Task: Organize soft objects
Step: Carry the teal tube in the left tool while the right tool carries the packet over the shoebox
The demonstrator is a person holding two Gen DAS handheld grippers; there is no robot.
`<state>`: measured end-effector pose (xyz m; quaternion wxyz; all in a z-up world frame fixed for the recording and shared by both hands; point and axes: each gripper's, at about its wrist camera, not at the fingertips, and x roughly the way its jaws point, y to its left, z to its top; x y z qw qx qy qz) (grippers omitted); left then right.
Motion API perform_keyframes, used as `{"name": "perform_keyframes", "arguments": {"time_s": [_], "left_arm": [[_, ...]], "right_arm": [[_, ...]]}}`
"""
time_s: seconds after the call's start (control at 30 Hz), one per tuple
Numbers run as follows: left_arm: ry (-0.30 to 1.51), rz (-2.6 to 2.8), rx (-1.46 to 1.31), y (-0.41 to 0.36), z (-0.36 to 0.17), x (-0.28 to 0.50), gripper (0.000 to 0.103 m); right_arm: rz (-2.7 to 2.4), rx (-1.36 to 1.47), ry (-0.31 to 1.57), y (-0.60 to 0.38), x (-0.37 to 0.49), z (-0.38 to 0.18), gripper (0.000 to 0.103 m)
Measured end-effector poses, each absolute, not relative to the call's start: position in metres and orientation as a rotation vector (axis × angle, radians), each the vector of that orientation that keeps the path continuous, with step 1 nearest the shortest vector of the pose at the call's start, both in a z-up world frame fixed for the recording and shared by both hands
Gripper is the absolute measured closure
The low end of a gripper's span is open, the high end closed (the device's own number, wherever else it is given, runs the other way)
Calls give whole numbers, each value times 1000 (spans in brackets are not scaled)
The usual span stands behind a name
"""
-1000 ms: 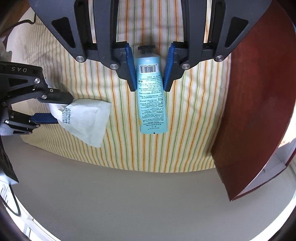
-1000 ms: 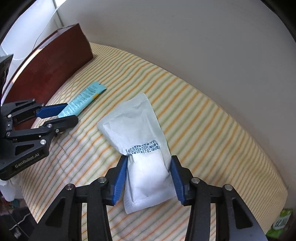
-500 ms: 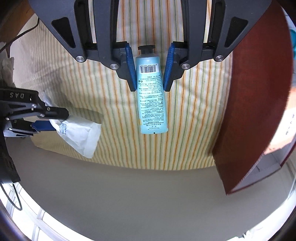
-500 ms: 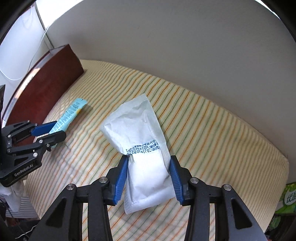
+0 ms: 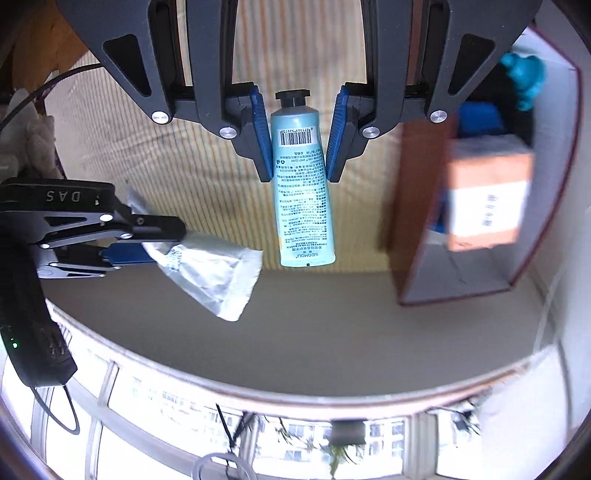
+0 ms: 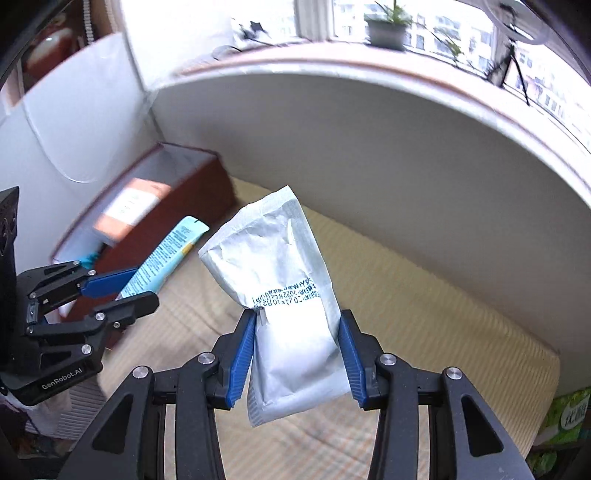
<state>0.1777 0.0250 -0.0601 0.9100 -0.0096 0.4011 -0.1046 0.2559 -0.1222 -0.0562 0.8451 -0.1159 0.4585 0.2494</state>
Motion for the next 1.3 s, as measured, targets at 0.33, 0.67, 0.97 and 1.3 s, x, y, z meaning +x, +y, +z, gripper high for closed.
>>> {"name": "perform_keyframes", "arguments": {"time_s": [0.33,0.67,0.97,1.3], "left_arm": [[769,-55,8,122,-33,136,76],[792,64,11,187,-43,122,76],[823,80,-48,216,-53,130,76],[840,91,-51,227,-60,137,76]], "right_arm": [[684,-278,924,-19,242,-28,62],[765,-371,935,63,226,-31,62],[797,-397,977,100,225,-54,62],[822,-401,1012,114,222,-68,62]]}}
